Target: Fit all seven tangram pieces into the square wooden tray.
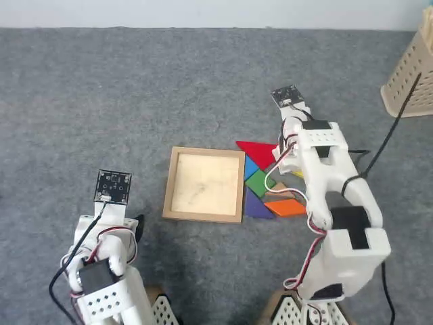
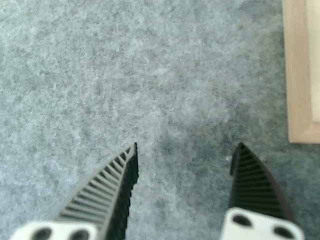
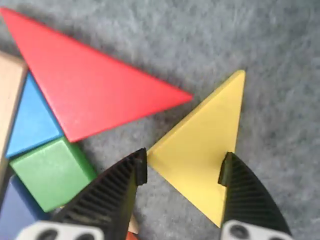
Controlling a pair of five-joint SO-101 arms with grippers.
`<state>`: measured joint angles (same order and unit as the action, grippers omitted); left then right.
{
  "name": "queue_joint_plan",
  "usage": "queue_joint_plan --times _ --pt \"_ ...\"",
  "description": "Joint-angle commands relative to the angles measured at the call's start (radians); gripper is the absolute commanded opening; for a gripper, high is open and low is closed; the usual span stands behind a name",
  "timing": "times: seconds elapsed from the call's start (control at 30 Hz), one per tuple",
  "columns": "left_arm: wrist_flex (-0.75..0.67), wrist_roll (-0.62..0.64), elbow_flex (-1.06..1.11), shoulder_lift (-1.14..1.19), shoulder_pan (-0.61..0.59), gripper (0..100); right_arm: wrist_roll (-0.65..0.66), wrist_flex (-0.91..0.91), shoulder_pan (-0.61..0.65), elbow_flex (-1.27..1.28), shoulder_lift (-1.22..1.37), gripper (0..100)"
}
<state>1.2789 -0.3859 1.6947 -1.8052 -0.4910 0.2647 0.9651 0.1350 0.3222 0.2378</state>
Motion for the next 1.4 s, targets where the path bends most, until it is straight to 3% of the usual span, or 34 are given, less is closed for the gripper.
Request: queue_joint_plan --times 0.0,0.6,1.07,1.37 --pt "0.003 -0.009 -0.008 -0.015 -0.005 28 0.020 0.018 0.013 -0.077 0.022 24.2" --pt "0.003 -0.009 -0.008 -0.015 -0.005 28 0.052 0.216 0.010 -0.295 0.252 24.1" --pt "0.003 -0.009 -0.008 -0.015 -0.005 28 0.040 0.237 0.008 -0.301 0.255 28.2" --pt "0.003 -0.009 -0.008 -0.015 -0.005 28 0.054 0.249 0.008 -0.301 0.259 25.8"
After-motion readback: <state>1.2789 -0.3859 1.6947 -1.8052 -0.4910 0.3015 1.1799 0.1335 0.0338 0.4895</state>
